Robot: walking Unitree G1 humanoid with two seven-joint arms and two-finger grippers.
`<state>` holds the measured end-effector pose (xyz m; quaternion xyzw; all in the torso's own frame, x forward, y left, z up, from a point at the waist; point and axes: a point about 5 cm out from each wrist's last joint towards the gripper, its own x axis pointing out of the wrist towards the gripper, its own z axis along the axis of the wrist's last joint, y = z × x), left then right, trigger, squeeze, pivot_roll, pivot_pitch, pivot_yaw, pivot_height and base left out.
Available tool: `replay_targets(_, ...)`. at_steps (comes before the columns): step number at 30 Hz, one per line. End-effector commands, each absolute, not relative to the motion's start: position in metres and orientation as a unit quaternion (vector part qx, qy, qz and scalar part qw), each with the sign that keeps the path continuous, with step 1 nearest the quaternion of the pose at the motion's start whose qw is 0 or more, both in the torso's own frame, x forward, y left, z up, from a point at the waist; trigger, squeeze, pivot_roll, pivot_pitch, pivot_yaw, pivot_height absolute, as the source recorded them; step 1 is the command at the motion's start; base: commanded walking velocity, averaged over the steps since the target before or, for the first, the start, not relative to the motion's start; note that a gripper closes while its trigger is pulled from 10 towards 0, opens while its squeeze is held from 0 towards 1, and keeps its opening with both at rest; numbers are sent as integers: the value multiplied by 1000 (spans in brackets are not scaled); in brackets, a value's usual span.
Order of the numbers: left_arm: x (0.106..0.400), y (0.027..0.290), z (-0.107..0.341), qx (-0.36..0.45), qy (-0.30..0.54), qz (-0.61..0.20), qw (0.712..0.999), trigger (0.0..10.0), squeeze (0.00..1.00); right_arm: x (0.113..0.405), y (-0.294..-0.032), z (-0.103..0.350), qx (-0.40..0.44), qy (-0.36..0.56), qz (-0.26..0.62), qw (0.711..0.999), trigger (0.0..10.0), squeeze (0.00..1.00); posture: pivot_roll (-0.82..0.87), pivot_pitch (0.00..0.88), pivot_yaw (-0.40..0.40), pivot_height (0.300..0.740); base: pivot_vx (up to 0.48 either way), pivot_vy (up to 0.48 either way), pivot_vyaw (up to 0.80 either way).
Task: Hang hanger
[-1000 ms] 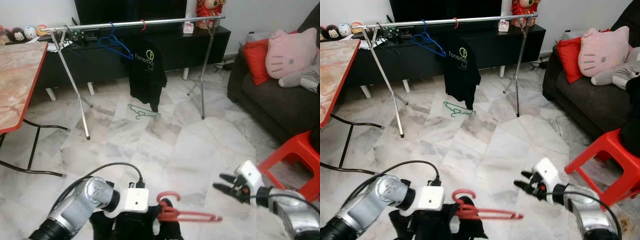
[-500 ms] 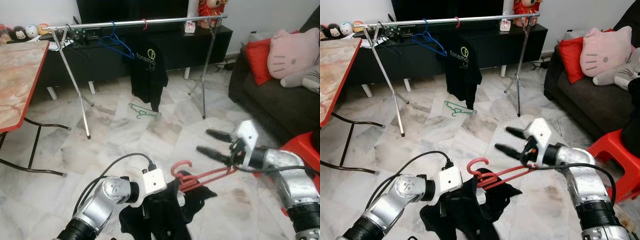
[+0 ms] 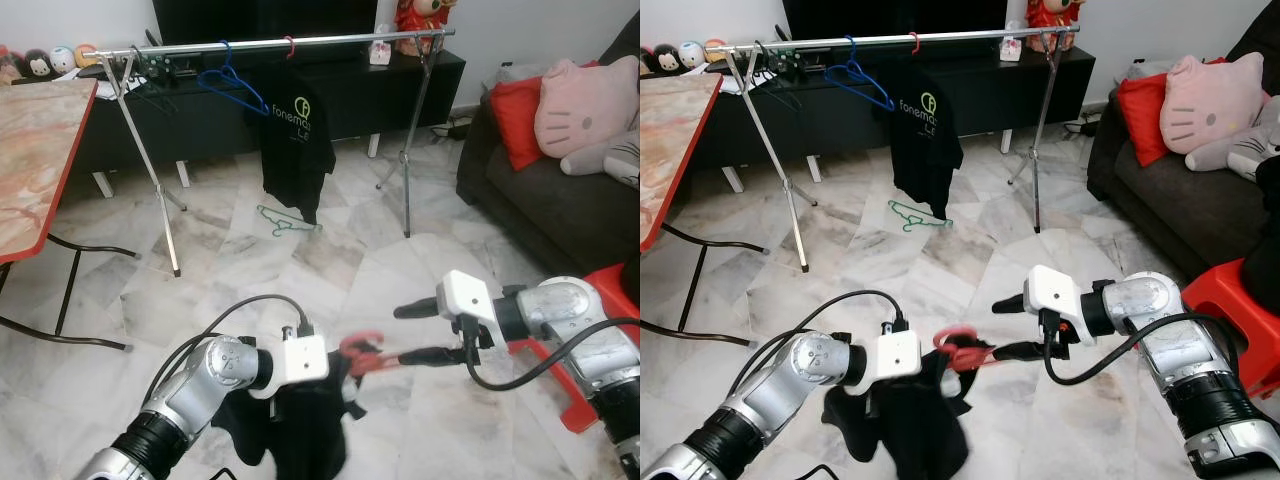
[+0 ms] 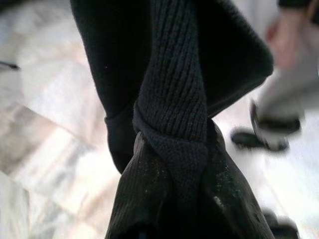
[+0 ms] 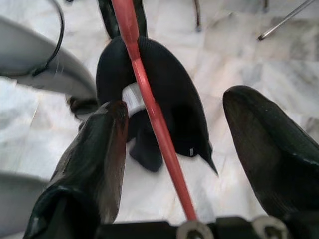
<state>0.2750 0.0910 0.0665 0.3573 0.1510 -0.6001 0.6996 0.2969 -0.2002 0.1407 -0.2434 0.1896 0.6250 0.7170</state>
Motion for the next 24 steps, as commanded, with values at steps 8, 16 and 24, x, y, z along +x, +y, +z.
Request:
replay_targets(8, 269, 90, 57, 374, 190, -626, 657, 10000, 0, 292, -199, 124, -288, 228, 638, 677, 10000, 0, -74, 0, -62, 740, 0, 0, 0)
replay_targets(16, 275, 87, 60, 373, 195, -626, 656, 10000, 0, 282, -198, 108, -283, 255, 662, 646, 10000, 0, -71, 0, -72, 740, 0, 0, 0)
replay_targets(24, 279, 82, 64, 366, 192, -625, 662, 10000, 0, 278, -194, 97, -267, 269, 668, 641, 10000, 0, -77, 0, -74, 740, 0, 0, 0)
